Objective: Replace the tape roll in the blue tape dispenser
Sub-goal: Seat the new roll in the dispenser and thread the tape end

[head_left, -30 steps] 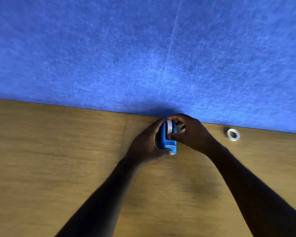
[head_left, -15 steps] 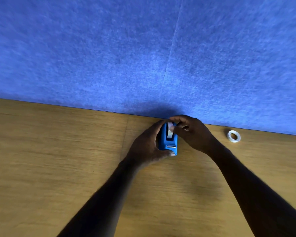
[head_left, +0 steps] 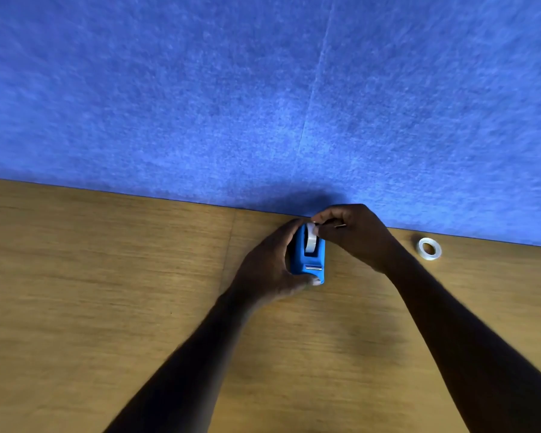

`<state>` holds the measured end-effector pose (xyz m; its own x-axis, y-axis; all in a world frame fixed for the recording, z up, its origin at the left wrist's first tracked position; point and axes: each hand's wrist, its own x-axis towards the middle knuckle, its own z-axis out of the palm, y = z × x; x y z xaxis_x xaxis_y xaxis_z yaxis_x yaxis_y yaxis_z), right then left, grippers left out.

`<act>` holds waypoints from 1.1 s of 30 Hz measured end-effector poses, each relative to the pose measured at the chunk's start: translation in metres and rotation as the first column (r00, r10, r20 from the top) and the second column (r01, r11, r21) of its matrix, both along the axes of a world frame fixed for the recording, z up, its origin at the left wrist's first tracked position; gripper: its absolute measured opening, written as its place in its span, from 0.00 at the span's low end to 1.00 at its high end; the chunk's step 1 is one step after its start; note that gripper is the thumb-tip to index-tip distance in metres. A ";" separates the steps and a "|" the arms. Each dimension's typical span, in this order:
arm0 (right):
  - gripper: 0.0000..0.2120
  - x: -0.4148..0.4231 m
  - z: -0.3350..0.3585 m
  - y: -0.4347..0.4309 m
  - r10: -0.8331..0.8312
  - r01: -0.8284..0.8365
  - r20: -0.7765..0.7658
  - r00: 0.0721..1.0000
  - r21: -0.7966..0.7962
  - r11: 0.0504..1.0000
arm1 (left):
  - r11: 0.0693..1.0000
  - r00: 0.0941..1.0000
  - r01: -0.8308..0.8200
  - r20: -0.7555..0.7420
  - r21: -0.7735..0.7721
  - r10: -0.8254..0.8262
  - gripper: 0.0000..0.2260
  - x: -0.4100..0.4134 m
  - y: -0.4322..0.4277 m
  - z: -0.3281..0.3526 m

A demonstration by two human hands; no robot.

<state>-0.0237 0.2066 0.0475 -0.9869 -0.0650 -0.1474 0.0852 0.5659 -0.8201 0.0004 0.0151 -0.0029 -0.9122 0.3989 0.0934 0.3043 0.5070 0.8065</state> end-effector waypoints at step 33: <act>0.08 0.002 -0.004 -0.017 0.061 0.013 -0.284 0.957 0.253 0.967 | 0.958 0.977 -0.200 0.120 0.206 0.178 0.14 -0.009 0.018 0.003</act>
